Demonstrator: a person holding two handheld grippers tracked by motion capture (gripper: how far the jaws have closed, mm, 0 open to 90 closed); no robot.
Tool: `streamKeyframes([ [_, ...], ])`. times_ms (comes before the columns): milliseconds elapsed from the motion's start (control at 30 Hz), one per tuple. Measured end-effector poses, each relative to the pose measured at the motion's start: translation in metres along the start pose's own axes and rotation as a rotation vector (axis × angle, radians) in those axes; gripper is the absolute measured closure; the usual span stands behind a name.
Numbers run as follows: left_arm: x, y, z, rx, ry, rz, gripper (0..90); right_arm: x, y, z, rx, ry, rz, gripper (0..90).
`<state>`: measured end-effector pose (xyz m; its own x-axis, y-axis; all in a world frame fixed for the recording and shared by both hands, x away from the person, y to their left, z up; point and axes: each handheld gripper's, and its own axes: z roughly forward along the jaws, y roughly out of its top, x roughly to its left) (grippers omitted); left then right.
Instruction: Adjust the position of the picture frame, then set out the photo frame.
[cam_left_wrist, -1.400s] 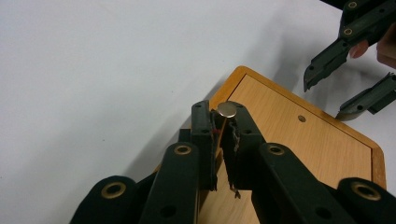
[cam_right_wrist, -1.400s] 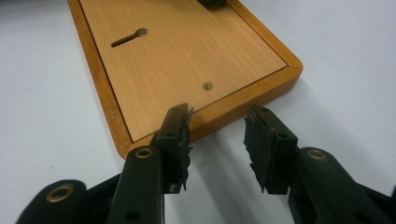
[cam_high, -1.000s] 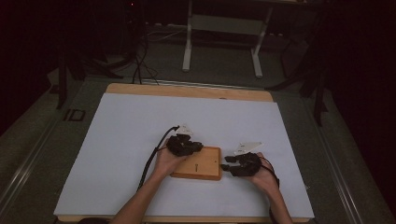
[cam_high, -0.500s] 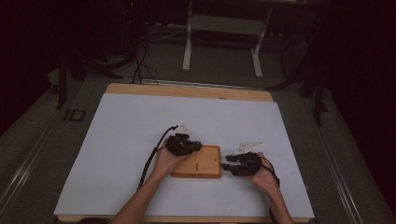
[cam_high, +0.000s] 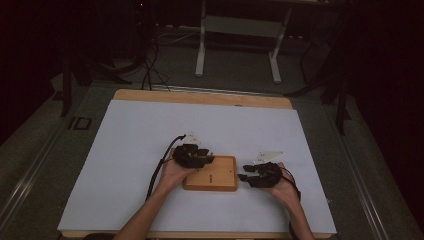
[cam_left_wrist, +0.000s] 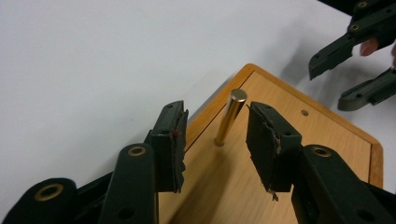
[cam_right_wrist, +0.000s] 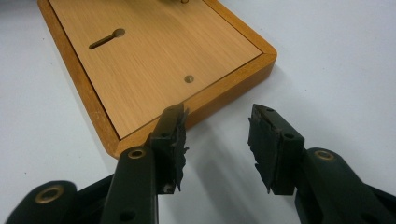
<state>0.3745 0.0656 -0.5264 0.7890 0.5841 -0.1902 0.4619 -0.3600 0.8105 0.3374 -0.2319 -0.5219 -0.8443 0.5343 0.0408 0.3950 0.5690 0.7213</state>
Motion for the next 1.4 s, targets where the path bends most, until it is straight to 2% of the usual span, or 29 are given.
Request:
streamKeyframes([
  [333, -0.001, -0.007, -0.016, -0.012, 0.024, -0.002, 55.1, -0.002, 0.001, -0.001, -0.018, -0.017, 0.007, 54.6],
  [567, -0.005, -0.018, -0.027, 0.009, 0.043, 0.013, 54.6, 0.000, 0.004, 0.000, -0.027, -0.023, 0.000, 54.9],
  [733, -0.004, -0.020, -0.034, 0.017, 0.047, 0.017, 55.9, 0.002, 0.007, 0.002, -0.027, -0.030, -0.007, 55.3],
  [967, -0.008, -0.029, -0.046, 0.027, 0.045, 0.019, 59.5, 0.007, 0.017, 0.004, -0.060, -0.048, -0.037, 56.6],
  [1100, -0.009, -0.032, -0.050, 0.042, 0.046, 0.015, 60.8, 0.008, 0.022, 0.006, -0.077, -0.054, -0.039, 57.4],
  [1267, -0.010, -0.034, -0.055, 0.036, 0.043, 0.009, 61.0, 0.009, 0.031, 0.011, -0.101, -0.041, -0.045, 58.4],
  [1400, -0.013, -0.037, -0.058, 0.040, 0.054, 0.025, 60.5, 0.011, 0.040, 0.014, -0.113, -0.041, -0.058, 59.4],
])
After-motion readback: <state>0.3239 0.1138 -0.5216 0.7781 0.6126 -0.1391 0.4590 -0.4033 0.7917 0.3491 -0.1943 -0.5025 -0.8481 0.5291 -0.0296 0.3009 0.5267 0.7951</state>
